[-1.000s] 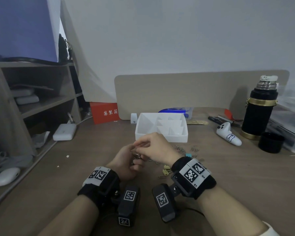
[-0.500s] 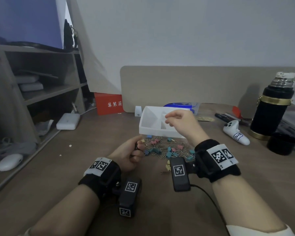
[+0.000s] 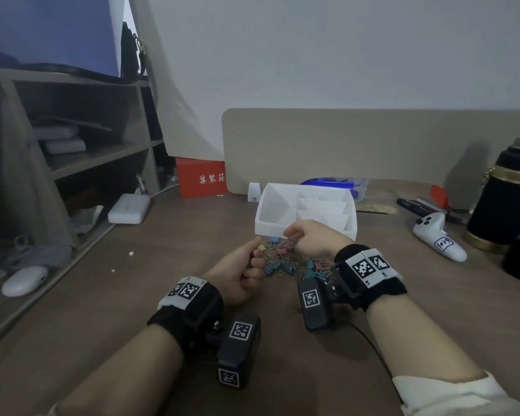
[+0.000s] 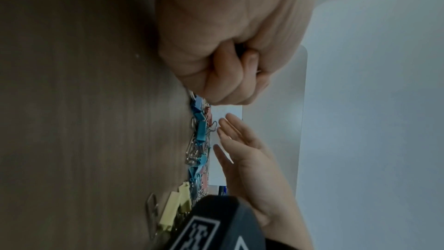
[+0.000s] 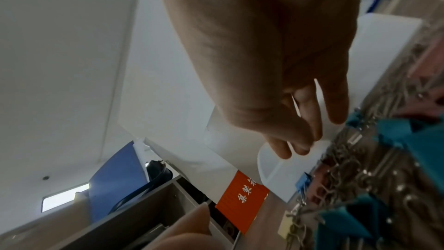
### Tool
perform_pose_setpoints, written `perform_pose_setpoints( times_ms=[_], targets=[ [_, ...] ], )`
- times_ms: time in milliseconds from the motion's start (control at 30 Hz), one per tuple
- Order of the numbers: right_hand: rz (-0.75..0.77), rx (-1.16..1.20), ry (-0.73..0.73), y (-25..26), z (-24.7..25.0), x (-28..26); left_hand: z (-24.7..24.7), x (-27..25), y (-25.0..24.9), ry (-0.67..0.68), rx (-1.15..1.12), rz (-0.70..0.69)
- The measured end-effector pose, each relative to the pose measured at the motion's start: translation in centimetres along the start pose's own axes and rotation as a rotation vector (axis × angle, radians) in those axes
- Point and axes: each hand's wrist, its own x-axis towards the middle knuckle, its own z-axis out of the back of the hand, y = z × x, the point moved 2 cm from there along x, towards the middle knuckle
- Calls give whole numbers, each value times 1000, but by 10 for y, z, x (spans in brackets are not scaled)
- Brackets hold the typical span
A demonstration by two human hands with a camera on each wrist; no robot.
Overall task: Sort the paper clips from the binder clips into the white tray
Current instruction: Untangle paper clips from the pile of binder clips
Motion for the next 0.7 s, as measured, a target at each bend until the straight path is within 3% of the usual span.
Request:
perform_pose_setpoints(
  times_ms=[100, 233, 400, 700],
  targets=[
    [-2, -114, 121, 1, -6, -1, -1, -1, 1, 8, 20, 14],
    [34, -226, 170, 3, -12, -3, -3, -1, 2, 19, 35, 36],
    [33, -296, 94, -1, -11, 1, -3, -1, 2, 12, 32, 50],
    [-37, -213, -12, -10, -7, -3, -3, -3, 2, 13, 26, 45]
  ],
)
